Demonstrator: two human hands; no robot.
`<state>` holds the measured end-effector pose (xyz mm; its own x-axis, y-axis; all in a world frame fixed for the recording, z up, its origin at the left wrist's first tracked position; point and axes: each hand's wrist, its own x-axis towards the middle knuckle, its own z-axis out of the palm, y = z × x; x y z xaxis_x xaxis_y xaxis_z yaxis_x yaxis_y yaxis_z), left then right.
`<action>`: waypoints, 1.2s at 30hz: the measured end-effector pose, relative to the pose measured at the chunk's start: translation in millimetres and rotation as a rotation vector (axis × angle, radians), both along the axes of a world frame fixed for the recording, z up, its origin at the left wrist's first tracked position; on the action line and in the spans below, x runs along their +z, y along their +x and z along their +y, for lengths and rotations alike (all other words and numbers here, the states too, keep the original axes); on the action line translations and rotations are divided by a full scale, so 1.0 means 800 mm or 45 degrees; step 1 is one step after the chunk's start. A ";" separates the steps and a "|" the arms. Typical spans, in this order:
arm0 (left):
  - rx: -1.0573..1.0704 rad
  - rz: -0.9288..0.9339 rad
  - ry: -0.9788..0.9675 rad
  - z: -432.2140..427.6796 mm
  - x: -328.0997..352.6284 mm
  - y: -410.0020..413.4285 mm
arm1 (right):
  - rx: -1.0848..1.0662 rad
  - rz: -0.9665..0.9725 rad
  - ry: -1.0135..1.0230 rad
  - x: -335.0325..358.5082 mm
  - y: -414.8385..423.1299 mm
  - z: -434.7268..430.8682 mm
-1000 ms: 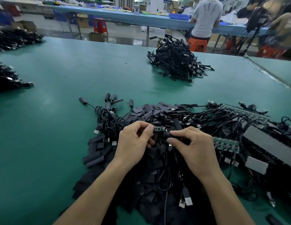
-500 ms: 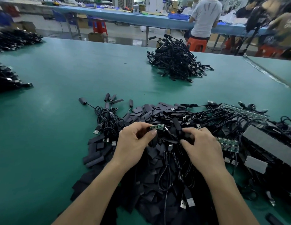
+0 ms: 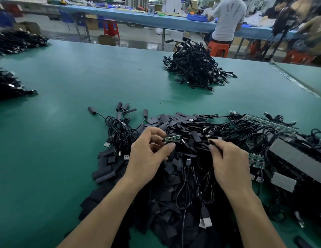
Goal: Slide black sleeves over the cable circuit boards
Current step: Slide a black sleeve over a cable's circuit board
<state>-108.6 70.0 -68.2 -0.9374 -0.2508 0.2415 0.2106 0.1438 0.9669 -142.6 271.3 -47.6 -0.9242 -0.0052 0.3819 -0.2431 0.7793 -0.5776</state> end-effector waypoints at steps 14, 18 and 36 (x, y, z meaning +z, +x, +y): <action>-0.034 0.008 0.056 0.008 0.002 0.004 | 0.596 -0.066 -0.514 0.002 0.008 -0.019; -0.149 0.029 0.073 0.008 0.004 0.005 | 0.616 -0.053 -0.558 -0.001 0.010 -0.026; -0.134 -0.026 0.143 0.005 0.000 0.000 | 0.557 0.040 -0.387 0.006 0.014 -0.024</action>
